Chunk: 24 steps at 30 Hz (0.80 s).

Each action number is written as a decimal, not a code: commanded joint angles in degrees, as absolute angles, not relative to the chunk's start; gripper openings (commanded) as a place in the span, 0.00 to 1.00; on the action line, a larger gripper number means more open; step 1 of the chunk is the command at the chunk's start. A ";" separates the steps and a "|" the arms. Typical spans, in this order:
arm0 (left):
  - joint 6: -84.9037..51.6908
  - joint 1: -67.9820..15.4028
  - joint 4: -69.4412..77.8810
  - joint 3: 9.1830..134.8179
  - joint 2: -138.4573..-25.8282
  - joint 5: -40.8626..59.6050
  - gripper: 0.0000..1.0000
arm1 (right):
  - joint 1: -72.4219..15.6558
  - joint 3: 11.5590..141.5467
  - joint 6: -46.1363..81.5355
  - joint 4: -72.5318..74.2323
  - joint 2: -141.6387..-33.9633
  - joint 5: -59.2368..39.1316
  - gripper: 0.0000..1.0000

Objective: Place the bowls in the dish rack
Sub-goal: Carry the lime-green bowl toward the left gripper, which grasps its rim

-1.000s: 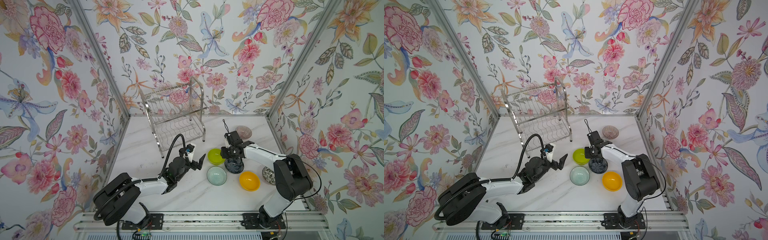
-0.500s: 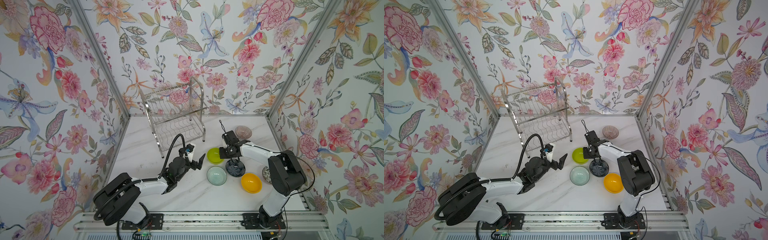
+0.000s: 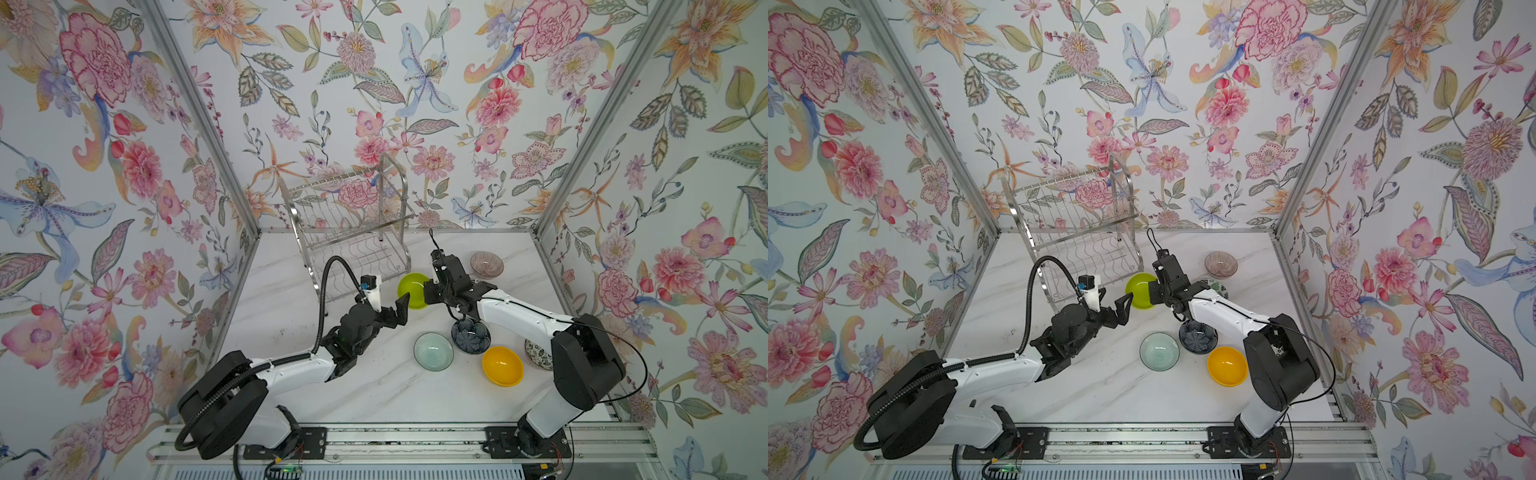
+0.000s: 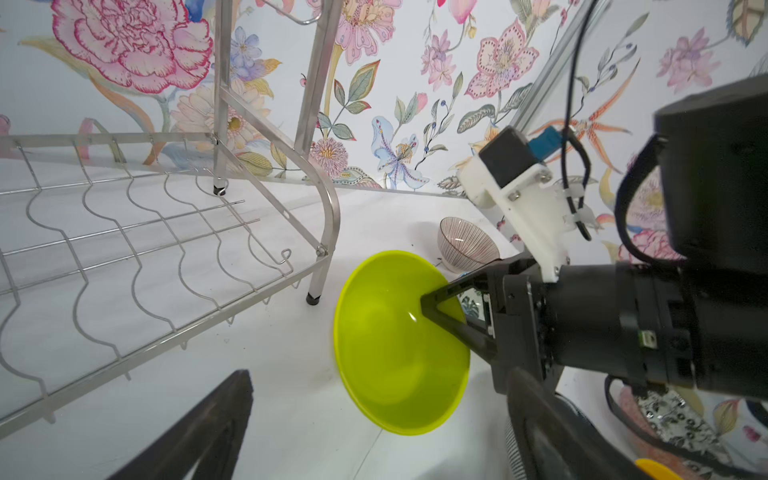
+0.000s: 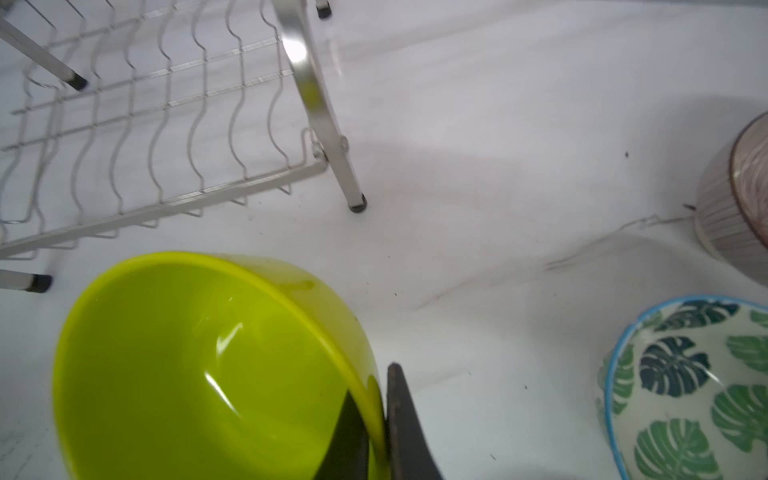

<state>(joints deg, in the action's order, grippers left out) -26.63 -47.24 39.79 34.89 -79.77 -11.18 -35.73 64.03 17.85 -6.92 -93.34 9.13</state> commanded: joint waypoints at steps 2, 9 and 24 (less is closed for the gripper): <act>-35.34 -46.22 38.55 37.00 -81.98 -12.24 0.93 | -37.28 61.00 18.97 3.39 -89.41 13.62 0.00; -40.44 -43.66 43.52 36.65 -84.86 -10.20 0.77 | -39.19 55.73 21.28 13.31 -85.71 15.47 0.00; -42.46 -42.12 46.93 37.35 -87.08 -10.50 0.15 | -46.39 48.44 19.17 31.96 -84.66 22.97 0.00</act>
